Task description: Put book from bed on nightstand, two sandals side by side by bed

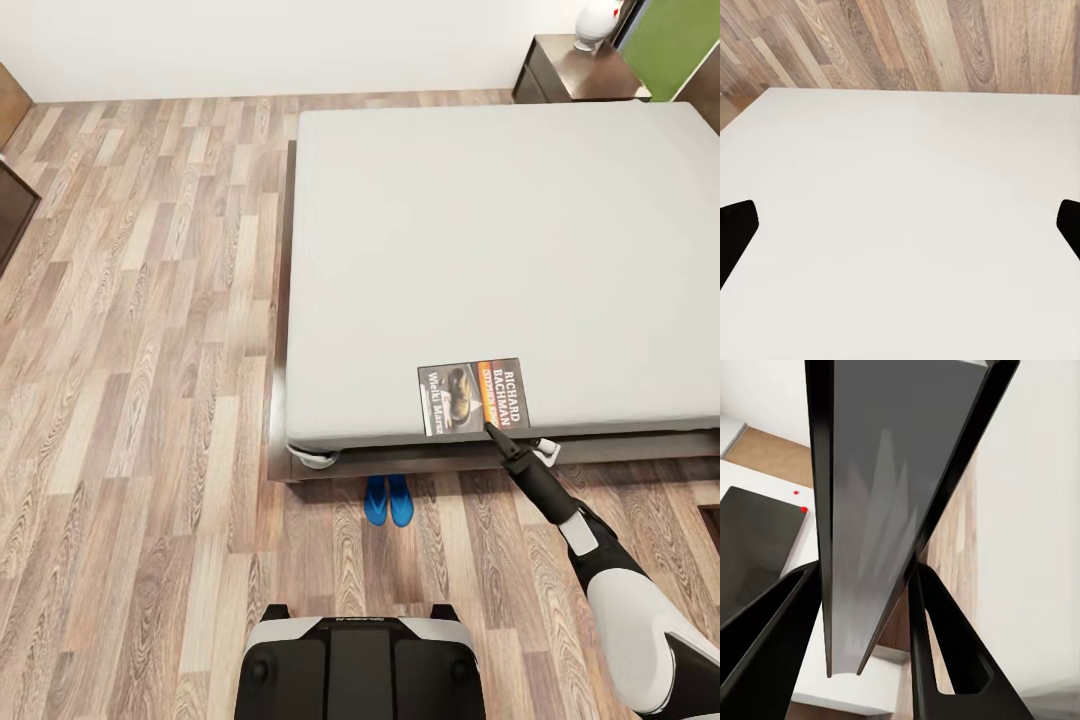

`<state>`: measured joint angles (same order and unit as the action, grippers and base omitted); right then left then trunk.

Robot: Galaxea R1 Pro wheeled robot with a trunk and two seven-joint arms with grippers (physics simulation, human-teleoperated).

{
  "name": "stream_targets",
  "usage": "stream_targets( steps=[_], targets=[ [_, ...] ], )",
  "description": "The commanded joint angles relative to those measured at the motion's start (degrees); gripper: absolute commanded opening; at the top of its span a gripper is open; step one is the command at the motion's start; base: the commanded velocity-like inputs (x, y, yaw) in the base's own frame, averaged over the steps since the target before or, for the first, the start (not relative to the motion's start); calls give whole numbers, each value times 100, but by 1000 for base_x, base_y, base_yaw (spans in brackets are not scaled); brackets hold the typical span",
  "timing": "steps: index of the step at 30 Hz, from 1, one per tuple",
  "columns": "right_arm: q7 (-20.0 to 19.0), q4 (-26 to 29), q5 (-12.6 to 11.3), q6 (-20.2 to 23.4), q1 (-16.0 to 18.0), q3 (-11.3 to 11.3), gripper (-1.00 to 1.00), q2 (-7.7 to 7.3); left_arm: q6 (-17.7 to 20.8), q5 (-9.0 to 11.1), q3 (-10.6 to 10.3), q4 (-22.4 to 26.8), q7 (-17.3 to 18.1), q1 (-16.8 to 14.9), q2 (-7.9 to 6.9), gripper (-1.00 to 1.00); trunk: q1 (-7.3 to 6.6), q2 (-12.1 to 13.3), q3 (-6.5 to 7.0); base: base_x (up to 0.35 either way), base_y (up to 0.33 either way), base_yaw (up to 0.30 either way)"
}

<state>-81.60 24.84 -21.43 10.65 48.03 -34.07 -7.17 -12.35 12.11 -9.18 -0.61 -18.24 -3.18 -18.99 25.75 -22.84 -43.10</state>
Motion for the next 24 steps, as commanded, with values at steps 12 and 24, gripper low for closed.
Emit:
stream_targets(
  steps=[12,24],
  targets=[
    [26,-7,15,49,5,-13,-100,13,-35,62,-49,-9,2,1,1,100,3,-8,-5,0,0,0],
    [93,-13,21,34,-3,-6,-100,19,-69,92,-32,-9,236,133,1,100,3,-8,-5,0,0,0]
  ],
)
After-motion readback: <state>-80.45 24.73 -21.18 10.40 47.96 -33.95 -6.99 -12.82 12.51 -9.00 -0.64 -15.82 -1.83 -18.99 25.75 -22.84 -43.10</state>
